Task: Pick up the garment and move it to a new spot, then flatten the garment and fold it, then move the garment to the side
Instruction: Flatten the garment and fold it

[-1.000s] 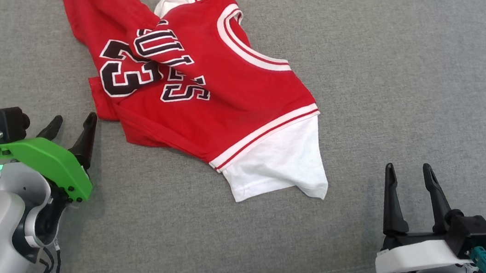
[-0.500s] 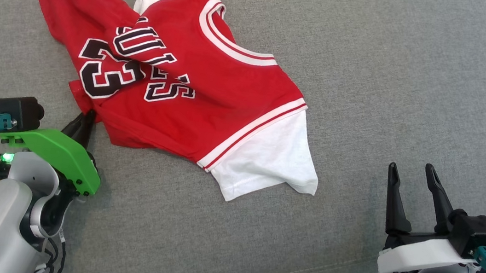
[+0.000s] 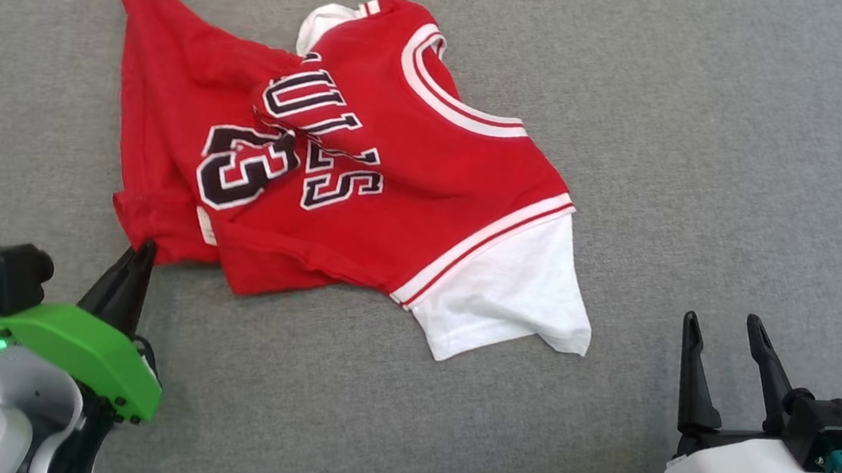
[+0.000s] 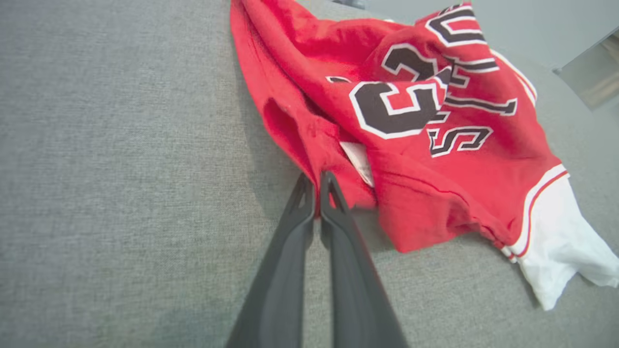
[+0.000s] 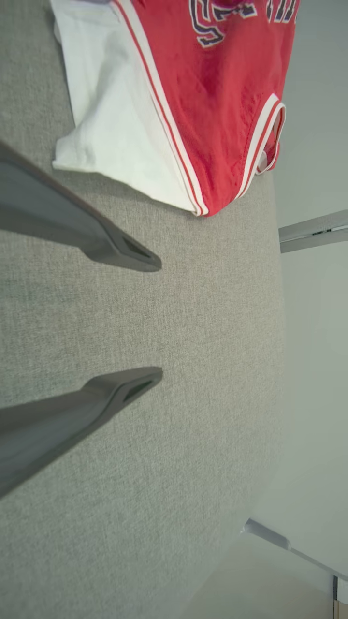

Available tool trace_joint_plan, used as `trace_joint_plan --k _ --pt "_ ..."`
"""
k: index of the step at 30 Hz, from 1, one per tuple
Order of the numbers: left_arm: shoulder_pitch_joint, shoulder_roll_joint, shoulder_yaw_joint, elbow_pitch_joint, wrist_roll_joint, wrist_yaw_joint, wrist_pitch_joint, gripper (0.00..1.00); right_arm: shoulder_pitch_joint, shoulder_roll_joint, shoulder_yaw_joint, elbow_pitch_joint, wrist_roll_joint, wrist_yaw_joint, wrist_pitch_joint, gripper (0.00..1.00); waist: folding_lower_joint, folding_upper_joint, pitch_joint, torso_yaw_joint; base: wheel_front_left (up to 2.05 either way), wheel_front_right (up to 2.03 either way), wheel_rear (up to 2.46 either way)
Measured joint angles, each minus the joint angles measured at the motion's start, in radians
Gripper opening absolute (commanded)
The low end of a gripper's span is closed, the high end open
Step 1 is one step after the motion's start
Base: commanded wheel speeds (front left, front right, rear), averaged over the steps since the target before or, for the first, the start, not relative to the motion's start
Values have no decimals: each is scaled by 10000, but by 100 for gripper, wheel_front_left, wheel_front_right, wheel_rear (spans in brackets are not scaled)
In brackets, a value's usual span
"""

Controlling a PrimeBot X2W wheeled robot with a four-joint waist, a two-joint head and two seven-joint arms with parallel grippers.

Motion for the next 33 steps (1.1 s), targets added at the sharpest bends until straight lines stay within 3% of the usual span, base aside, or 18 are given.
trace_joint_plan --k 10,14,17,19,20,21,25,33 --pt "2086 591 499 -2884 -393 1005 349 0 33 0 29 -6 -249 0 0 100 0 0 -472 1015 0 0 0" --pt "2862 922 911 -3053 -1068 1066 698 0 33 -2 73 0 -251 0 0 100 0 0 -612 1202 0 0 0" --pt "3235 1058 1279 -2435 -1478 1080 771 0 33 -2 81 38 -249 0 0 100 0 0 -578 1187 0 0 0" --pt "3279 972 1499 -1981 -1599 1055 533 38 30 -2 105 73 -238 0 0 100 0 0 -525 1115 0 0 0" --pt "3286 953 1501 -1772 -1615 963 487 82 31 2 117 86 -219 0 0 100 0 0 -498 1064 0 0 0" --pt "3290 895 1490 -1567 -1649 882 408 100 31 0 117 100 -209 0 0 100 0 0 -471 1012 0 0 0" --pt "3342 529 1486 -834 -1875 644 82 100 62 -6 46 105 -169 0 0 100 0 0 -410 830 0 0 0" --pt "3893 199 1532 -84 -1829 573 -621 100 289 -15 -259 48 -280 0 0 100 0 0 -588 846 0 0 0"
